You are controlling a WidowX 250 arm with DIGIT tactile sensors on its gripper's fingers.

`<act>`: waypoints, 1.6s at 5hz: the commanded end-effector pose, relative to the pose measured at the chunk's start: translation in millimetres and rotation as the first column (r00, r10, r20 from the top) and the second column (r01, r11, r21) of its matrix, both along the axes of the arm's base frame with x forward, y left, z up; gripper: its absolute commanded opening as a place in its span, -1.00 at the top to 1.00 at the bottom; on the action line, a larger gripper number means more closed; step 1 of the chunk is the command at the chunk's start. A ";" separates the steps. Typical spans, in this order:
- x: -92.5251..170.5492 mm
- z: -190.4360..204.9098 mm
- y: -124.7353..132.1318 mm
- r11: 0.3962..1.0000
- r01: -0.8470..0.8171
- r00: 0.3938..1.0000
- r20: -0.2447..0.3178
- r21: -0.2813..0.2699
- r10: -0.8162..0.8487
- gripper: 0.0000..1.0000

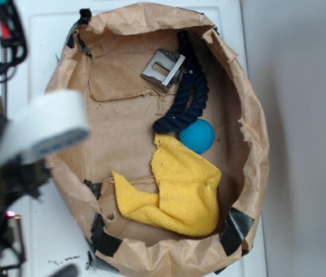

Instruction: Grab the yellow cloth.

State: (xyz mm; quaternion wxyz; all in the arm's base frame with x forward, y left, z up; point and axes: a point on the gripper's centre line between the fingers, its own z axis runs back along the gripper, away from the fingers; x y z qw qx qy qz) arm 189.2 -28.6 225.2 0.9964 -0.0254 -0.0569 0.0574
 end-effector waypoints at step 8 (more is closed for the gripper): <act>95.2 -105.1 27.1 0.878 0.475 0.848 0.302 -0.064 -0.436 -1.00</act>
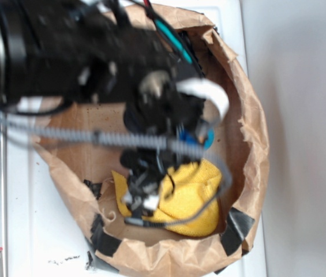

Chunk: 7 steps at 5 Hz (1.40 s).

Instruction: Grab the yellow cloth.

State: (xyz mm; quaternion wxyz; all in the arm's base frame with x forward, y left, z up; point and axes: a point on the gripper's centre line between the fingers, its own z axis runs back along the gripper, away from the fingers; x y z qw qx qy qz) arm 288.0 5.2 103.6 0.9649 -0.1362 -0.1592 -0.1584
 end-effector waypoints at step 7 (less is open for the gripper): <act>11.5 -14.1 -58.3 0.980 0.065 0.988 0.126 0.186 -0.090 -1.00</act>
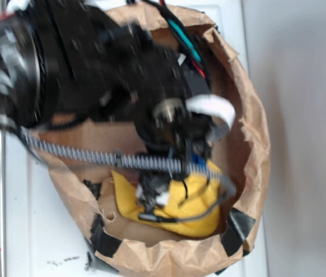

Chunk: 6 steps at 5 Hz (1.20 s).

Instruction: Grab the yellow cloth.

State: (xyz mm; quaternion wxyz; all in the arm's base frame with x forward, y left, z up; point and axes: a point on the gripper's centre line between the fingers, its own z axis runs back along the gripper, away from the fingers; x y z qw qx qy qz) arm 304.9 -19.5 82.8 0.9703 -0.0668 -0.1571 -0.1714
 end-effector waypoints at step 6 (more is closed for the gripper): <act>13.3 -26.5 -61.7 0.993 0.117 0.993 0.010 0.006 -0.117 1.00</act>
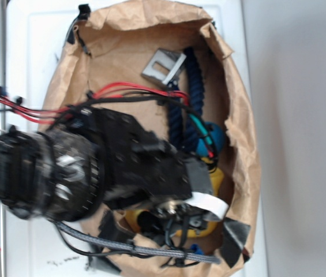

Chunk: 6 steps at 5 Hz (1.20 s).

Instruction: Grab the yellow cloth.

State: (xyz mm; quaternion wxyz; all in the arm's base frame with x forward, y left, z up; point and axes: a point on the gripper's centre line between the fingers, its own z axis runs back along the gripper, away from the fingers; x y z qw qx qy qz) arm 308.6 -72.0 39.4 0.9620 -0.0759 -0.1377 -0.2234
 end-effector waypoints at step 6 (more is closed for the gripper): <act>-31.5 147.2 77.7 0.840 -0.517 0.843 -0.073 0.165 0.533 1.00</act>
